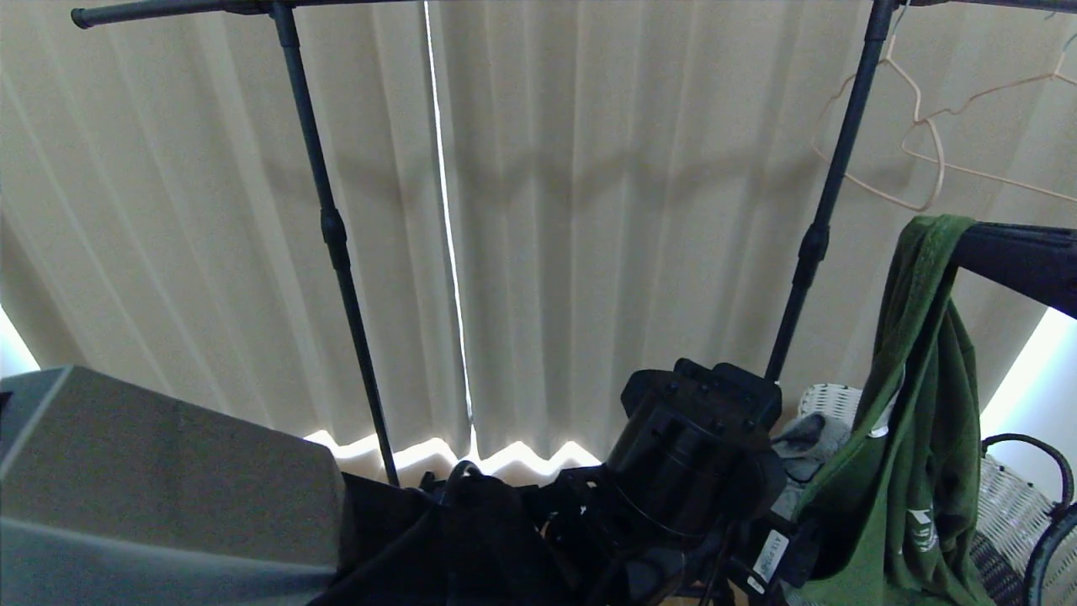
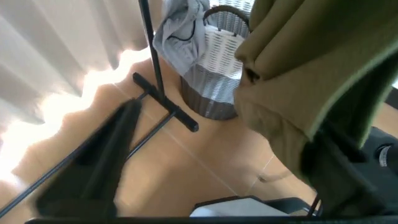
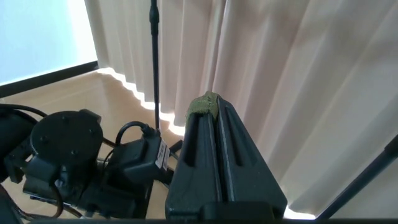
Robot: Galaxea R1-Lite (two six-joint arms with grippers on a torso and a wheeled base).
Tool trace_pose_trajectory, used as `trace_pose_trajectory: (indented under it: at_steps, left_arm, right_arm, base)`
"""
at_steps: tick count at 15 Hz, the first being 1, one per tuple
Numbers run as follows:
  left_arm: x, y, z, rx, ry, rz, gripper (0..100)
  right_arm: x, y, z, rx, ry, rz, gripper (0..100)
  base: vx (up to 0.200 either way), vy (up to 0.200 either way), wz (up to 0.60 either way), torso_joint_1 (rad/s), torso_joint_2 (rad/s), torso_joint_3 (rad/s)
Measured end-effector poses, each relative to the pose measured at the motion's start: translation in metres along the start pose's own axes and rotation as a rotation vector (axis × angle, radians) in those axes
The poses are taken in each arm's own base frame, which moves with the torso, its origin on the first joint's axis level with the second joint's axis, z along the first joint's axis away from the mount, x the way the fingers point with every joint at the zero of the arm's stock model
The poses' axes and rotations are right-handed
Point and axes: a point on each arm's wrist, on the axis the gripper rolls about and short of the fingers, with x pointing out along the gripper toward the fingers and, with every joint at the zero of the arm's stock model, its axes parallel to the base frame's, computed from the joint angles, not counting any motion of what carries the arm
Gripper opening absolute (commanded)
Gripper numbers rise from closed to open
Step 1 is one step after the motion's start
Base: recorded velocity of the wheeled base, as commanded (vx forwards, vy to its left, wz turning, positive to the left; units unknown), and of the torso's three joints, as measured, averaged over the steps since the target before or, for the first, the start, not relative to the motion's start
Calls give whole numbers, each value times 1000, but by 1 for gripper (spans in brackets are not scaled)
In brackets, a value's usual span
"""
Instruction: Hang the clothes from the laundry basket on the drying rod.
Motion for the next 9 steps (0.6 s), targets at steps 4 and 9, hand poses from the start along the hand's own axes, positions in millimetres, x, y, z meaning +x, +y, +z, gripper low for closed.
trace_pose_trajectory:
  at_steps: [4,9]
  left_arm:
    - [0,11,0,19,-28,62,0]
    - [-46,33,6,80,-106,144,0]
  right_arm:
    - [-4,0,2,-3,-11,-1,0]
    - [-2,0,3,-3,-12,-1,0]
  base:
    - [0,0,0,0,0,0]
    - [0,0,0,0,0,0]
